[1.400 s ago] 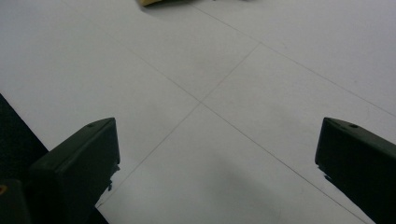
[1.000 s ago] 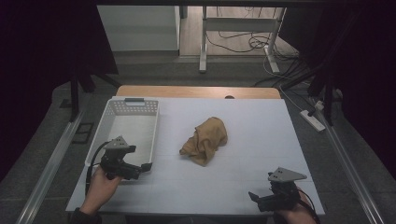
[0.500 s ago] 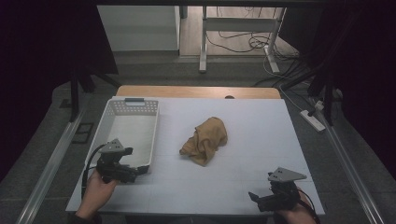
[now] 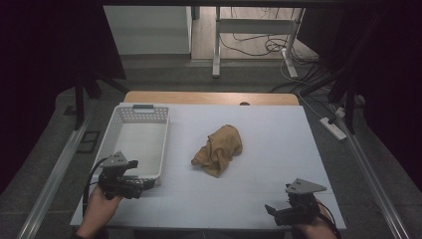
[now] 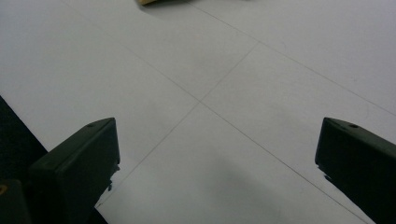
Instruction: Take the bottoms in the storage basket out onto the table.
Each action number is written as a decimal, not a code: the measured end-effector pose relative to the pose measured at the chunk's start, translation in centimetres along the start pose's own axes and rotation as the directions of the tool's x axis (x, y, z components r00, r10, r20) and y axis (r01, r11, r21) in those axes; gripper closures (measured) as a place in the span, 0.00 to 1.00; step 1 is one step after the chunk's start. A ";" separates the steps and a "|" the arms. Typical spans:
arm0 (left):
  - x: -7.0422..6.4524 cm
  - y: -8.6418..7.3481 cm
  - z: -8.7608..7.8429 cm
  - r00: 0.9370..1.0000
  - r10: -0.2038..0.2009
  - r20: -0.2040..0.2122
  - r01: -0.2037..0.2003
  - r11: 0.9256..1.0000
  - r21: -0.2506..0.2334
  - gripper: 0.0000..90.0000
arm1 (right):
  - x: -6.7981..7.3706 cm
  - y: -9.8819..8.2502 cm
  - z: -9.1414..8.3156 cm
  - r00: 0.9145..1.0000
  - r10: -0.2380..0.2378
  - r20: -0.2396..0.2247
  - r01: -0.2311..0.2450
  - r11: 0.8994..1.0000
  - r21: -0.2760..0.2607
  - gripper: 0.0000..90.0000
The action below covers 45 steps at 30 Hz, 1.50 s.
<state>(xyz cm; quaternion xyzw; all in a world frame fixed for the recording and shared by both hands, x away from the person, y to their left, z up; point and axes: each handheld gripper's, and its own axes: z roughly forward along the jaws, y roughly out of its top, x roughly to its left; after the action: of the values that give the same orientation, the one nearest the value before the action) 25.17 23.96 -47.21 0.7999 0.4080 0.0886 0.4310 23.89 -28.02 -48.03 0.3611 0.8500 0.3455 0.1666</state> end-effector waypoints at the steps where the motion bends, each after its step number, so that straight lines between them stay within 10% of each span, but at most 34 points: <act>1: 0.0 0.0 0.0 1.000 -0.001 0.000 0.001 1.000 0.000 0.00 | 0.0 0.0 0.0 1.000 0.000 0.000 0.000 1.000 0.000 0.00; 45: -1.0 -3.6 -2.8 0.997 -0.016 -0.072 0.014 1.000 -0.015 0.00 | 0.0 0.0 0.0 1.000 0.003 0.004 -0.003 1.000 0.002 0.00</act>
<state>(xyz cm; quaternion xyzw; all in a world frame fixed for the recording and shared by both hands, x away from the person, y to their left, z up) 21.05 25.99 -48.09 0.7900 0.4286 0.1171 0.4226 23.89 -28.02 -48.02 0.3633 0.8494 0.3442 0.1673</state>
